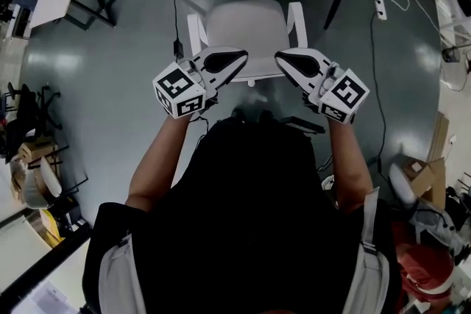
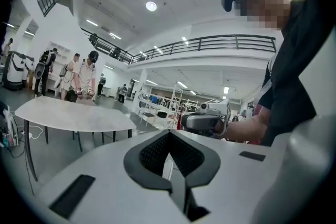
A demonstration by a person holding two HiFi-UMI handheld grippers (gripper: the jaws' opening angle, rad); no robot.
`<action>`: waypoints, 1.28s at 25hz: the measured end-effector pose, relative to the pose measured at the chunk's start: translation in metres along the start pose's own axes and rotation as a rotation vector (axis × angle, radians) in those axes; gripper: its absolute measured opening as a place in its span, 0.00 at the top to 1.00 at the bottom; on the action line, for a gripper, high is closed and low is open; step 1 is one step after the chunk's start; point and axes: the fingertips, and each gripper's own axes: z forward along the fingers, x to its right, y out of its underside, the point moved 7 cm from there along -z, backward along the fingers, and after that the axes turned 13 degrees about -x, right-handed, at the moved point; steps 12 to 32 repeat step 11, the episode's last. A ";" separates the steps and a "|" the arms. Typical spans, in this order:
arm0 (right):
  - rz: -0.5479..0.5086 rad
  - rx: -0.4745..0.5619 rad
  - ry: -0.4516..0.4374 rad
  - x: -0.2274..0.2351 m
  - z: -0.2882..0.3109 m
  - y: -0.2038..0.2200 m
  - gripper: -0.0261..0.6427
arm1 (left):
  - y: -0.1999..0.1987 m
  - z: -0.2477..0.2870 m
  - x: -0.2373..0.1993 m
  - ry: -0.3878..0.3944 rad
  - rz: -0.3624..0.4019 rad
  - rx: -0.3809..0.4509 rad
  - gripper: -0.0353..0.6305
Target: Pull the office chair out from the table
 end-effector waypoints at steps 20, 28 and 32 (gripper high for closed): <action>-0.010 -0.027 0.013 -0.001 0.004 0.003 0.93 | 0.014 -0.010 -0.006 -0.016 -0.024 -0.042 0.93; -0.010 -0.027 0.013 -0.001 0.004 0.003 0.93 | 0.014 -0.010 -0.006 -0.016 -0.024 -0.042 0.93; -0.010 -0.027 0.013 -0.001 0.004 0.003 0.93 | 0.014 -0.010 -0.006 -0.016 -0.024 -0.042 0.93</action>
